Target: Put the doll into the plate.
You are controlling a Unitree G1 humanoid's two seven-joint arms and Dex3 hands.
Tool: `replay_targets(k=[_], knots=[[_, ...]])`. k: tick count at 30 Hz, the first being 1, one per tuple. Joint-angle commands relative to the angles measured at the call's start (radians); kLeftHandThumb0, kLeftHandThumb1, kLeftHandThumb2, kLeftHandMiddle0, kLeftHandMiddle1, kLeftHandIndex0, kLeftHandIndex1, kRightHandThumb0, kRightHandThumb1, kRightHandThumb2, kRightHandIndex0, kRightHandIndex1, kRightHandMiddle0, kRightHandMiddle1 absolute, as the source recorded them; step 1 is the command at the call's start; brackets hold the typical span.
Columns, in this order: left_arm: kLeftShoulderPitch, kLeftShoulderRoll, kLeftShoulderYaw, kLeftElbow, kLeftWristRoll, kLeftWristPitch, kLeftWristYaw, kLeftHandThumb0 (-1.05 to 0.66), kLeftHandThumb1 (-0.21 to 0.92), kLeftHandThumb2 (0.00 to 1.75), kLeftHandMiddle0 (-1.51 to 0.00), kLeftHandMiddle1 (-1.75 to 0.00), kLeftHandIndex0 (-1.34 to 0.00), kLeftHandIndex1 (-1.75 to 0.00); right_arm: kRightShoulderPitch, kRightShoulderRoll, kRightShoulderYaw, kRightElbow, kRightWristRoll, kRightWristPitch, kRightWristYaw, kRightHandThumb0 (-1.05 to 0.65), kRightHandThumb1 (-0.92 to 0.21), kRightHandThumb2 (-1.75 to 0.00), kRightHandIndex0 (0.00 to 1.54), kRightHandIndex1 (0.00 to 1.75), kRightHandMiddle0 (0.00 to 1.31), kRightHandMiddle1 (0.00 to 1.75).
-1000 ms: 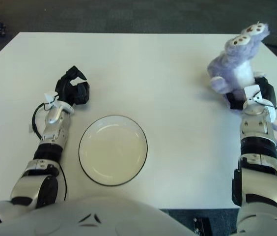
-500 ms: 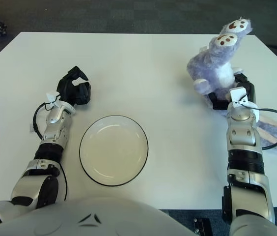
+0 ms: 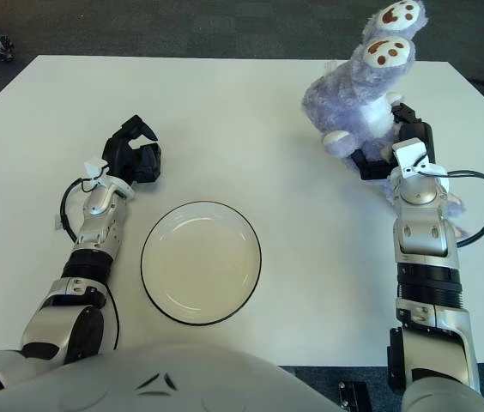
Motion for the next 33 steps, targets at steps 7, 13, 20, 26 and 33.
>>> replay_targets(k=[7,13,20,26,33], knots=[[0.04,-0.004,-0.01,0.025,0.009,0.005,0.011,-0.52,0.21,1.44,-1.32,-1.75,-0.7,-1.75,0.007,0.034,0.021,-0.145,0.009,0.048,0.06,0.55,-0.12,-1.56,0.77,1.75,1.07,1.75],[0.04,-0.01,-0.011,0.031,0.0,0.001,0.004,-0.52,0.22,1.44,-1.32,-1.75,-0.7,-1.75,0.009,0.046,0.057,-0.2,-0.009,0.044,0.091,0.56,-0.11,-1.57,0.78,1.75,1.08,1.75],[0.04,-0.014,-0.017,0.029,0.004,0.009,0.008,-0.52,0.22,1.44,-1.32,-1.75,-0.69,-1.75,0.007,0.027,0.114,-0.247,-0.051,0.026,0.134,0.57,-0.08,-1.61,0.81,1.75,1.09,1.75],[0.04,-0.017,-0.024,0.031,0.017,-0.001,0.018,-0.52,0.22,1.43,-1.32,-1.75,-0.69,-1.75,0.014,0.042,0.123,-0.264,-0.016,0.002,0.192,0.58,-0.07,-1.61,0.81,1.75,1.09,1.75],[0.042,-0.021,-0.03,0.031,0.029,-0.011,0.027,-0.52,0.22,1.43,-1.33,-1.75,-0.69,-1.75,0.027,0.057,0.167,-0.291,-0.027,-0.042,0.221,0.58,-0.07,-1.62,0.82,1.75,1.09,1.75]])
